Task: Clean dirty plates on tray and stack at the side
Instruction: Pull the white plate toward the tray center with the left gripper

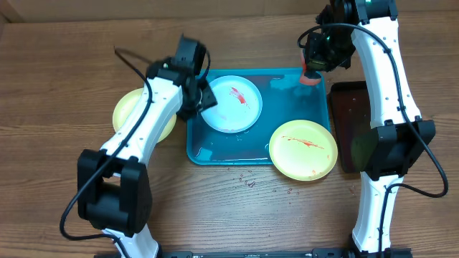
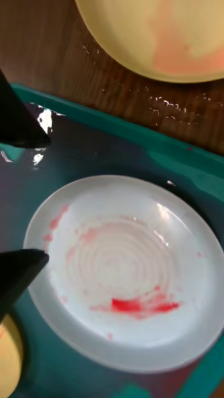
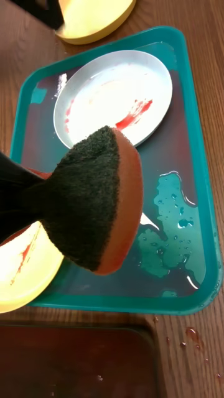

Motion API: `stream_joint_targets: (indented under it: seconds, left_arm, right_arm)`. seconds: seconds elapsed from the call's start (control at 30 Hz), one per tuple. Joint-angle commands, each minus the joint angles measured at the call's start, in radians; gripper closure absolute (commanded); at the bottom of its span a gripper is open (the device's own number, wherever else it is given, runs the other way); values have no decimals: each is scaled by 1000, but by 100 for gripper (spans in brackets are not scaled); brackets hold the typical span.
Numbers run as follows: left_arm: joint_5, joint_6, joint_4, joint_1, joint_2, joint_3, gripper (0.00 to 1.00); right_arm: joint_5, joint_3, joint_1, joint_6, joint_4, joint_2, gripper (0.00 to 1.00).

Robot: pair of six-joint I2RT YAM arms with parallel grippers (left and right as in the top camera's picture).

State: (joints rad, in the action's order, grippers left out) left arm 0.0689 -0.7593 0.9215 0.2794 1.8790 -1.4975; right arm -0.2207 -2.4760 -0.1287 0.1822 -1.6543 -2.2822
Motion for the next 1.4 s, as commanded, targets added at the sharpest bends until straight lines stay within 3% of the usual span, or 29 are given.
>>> stream_joint_targets:
  seconds: [0.0,0.17,0.3,0.43,0.67,0.77,0.87,1.03,1.27,1.37]
  left_arm:
    - [66,-61,-72,-11,5,86,51]
    - [54,-55,-199,-11,6,171,55]
    - [48,-82,-295,-10,10,245,51]
    - [24,-136,-369,-10,39,286,59]
    - [16,-167,-486,-10,111,285,64]
    - [54,-173,-516,-12,141,285,71]
    - [59,-166,-522,-13,142,283,95]
    - [80,-61,-466,-9,141,236,96]
    - [81,242,-255,-13,141,91,96]
    - [77,303,-233,-13,142,87,96]
  right_arm:
    - [3,-31,-1,-8,5,46,96]
    - [2,-31,-1,-8,6,46,96]
    - [-2,-31,-2,-3,15,46,96]
    - [-5,-31,-2,0,19,46,96]
    - [-5,-31,-11,0,22,46,96]
    - [-5,-31,-18,0,23,46,96]
    - [-5,-31,-25,0,26,46,96]
    - [-9,-17,-47,5,51,45,96]
    - [-19,99,-114,32,148,45,96]
    - [-20,158,-143,72,200,45,96]
